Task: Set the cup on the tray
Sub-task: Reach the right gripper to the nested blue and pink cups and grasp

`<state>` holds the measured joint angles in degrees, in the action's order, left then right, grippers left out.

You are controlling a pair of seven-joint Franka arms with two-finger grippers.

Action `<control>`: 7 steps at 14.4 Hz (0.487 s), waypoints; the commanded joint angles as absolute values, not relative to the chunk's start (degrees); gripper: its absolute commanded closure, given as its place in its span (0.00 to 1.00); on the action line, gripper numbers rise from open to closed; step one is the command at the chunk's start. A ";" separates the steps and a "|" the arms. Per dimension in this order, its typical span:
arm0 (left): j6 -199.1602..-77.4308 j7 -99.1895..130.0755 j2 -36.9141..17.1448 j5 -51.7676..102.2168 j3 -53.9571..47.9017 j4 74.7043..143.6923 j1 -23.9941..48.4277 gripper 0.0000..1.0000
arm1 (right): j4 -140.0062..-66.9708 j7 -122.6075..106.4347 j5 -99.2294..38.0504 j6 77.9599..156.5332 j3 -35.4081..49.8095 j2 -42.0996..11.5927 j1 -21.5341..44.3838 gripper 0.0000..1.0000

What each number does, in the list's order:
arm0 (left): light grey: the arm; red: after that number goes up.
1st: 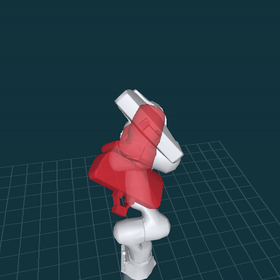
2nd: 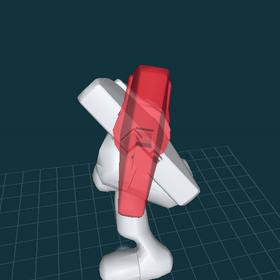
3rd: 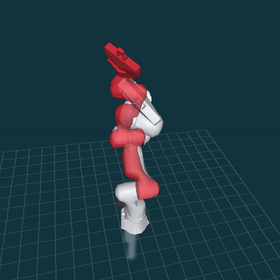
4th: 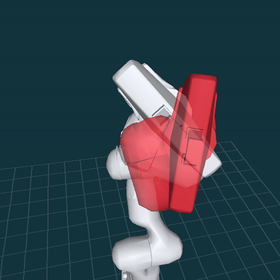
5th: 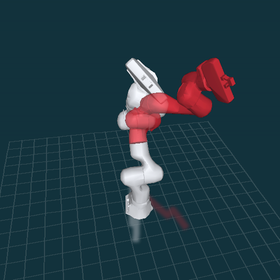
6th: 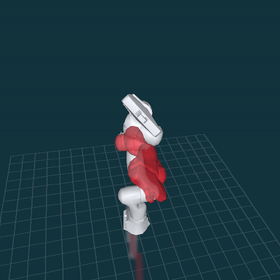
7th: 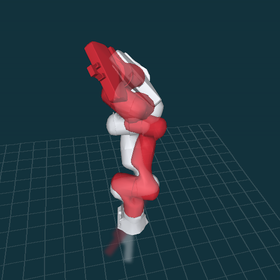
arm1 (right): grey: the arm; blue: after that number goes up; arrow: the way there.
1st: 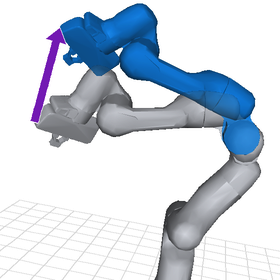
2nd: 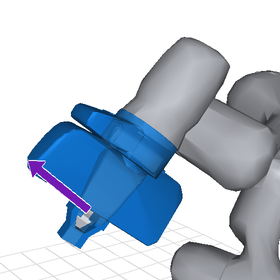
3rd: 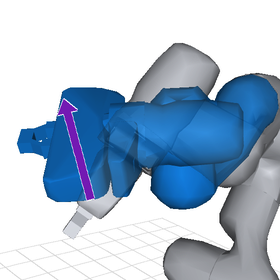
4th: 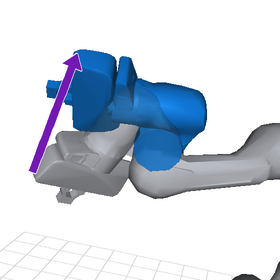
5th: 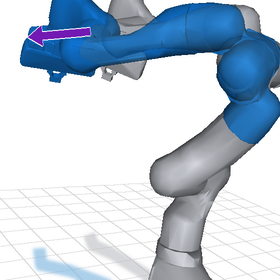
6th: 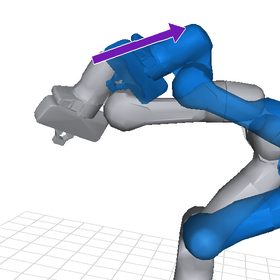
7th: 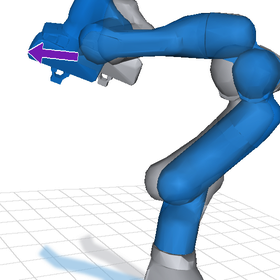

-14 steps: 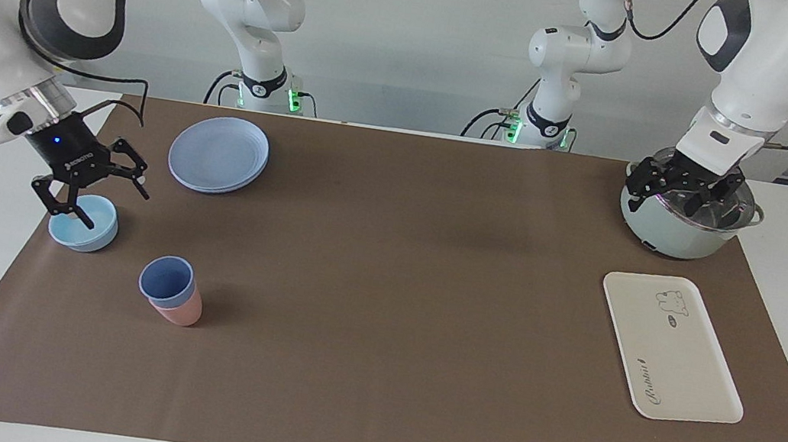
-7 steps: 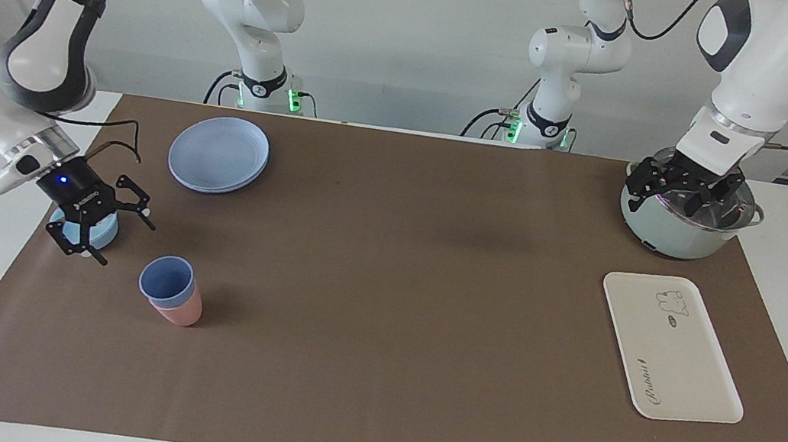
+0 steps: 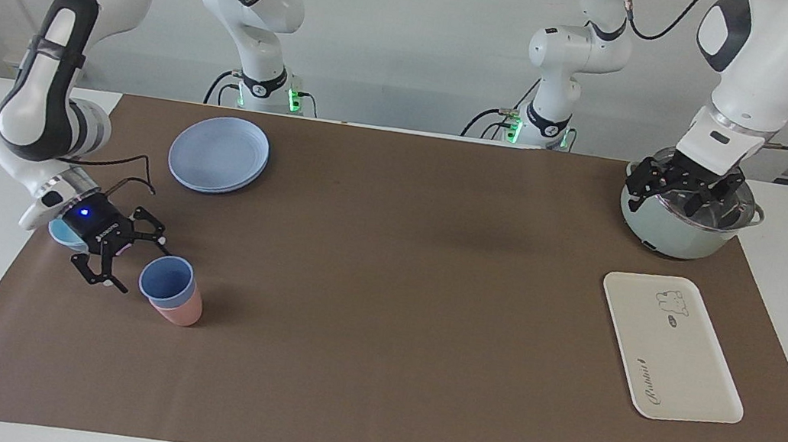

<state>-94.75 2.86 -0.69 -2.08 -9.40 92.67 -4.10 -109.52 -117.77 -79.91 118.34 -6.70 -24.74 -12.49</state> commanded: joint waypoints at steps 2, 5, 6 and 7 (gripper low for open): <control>-95.01 2.64 0.79 -1.23 -9.32 94.13 -4.39 0.00 | -108.10 -119.62 -86.21 120.40 -6.33 -25.93 -9.95 0.00; -95.10 2.72 0.79 -1.23 -9.32 94.13 -4.22 0.00 | -107.93 -119.53 -87.18 121.81 -6.24 -26.10 -8.79 0.00; -95.10 2.64 0.79 -1.23 -9.32 94.13 -4.31 0.00 | -108.02 -119.62 -88.14 122.16 -6.33 -26.19 -8.35 0.00; -95.01 2.64 0.79 -1.23 -9.32 94.13 -4.39 0.00 | -108.10 -119.71 -88.15 122.17 -6.33 -26.19 -8.35 0.00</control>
<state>-94.75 2.86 -0.69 -2.08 -9.42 92.67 -4.10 -108.80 -118.66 -86.17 121.59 -6.44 -25.30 -8.33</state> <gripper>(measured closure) 0.000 0.000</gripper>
